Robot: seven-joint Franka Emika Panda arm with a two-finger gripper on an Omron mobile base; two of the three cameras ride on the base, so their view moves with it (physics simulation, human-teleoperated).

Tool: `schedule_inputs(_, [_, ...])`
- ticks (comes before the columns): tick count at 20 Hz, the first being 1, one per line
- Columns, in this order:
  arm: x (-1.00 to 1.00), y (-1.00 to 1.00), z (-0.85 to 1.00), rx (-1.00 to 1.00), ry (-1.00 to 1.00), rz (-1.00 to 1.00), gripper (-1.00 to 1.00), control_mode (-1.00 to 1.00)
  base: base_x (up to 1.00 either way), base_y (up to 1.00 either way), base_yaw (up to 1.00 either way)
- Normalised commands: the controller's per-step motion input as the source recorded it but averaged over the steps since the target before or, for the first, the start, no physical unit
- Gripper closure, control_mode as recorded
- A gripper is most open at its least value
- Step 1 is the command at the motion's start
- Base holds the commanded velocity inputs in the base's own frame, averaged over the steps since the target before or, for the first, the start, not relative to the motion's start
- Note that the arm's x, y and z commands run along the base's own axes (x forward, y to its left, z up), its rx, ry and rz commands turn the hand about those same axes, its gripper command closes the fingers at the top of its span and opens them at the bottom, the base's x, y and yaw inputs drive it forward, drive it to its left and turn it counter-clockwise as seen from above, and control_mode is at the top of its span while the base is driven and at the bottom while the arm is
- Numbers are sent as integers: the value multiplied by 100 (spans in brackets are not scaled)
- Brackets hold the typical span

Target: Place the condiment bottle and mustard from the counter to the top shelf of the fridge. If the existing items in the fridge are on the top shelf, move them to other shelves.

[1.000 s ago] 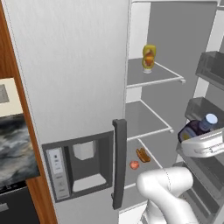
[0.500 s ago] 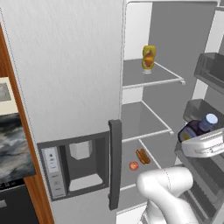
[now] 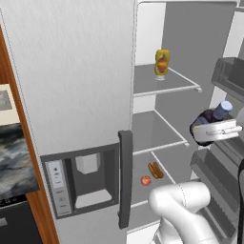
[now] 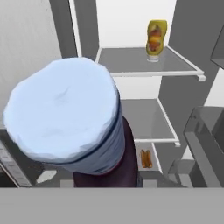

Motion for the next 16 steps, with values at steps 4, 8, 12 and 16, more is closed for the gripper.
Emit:
schedule_inputs(4, [44, -5, 35, 12, 2, -1, 100, -100, 0, 0, 0])
schedule_inputs(8, [64, 0, 14, 7, 8, -2, 100, -100, 0, 0, 0])
schedule_inputs(12, [43, 0, -2, 1, 3, -2, 100, -100, 0, 0, 0])
schedule_inputs(16, [40, 2, -5, -1, 0, -3, 100, -100, 0, 0, 0])
